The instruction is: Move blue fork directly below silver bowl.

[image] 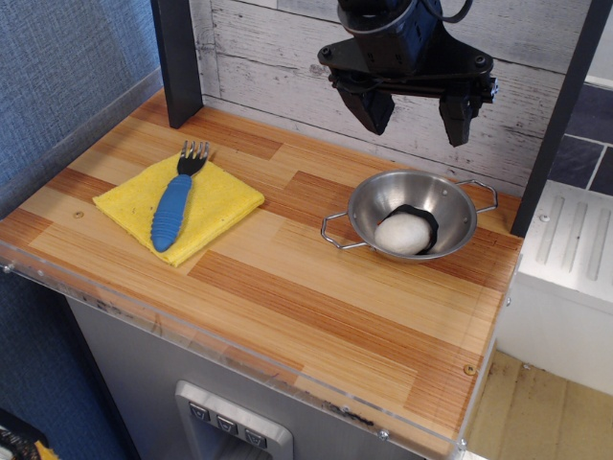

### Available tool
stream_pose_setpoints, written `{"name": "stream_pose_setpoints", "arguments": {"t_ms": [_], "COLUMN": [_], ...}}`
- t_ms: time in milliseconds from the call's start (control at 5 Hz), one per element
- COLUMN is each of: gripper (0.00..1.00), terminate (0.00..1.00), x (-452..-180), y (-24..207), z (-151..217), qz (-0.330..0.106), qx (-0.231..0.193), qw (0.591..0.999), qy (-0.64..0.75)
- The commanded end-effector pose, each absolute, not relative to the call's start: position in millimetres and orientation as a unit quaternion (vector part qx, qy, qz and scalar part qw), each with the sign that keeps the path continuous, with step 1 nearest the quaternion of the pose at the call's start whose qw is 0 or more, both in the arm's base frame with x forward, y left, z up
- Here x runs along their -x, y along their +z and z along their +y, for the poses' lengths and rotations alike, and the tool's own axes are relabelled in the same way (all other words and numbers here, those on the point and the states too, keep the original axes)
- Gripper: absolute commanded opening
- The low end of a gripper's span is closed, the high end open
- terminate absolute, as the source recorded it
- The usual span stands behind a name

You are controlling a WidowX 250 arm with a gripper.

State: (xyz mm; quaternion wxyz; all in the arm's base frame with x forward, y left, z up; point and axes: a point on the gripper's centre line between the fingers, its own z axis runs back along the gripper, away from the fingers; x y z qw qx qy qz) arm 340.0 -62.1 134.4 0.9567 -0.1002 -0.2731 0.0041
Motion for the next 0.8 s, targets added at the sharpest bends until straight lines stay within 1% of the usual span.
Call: {"name": "stream_pose_setpoints", "arguments": {"t_ms": [0,200,400,600], "gripper": [1.0,1.0,1.0,1.0], "terminate": [0.0,0.0,0.0,0.0], "x": [-340.0,-325.9,-316.6,-301.9], "y": [134.4,140.7,138.7,133.6], "z": [-62.1,-32.6,-8.7,29.7], "qz": [-0.273,-0.272,-0.271,-0.269], "qx": [0.1,0.076,0.066,0.054], "qw": [0.957,0.958,0.956,0.951], "qy": [0.004,0.043,0.088,0.142]}}
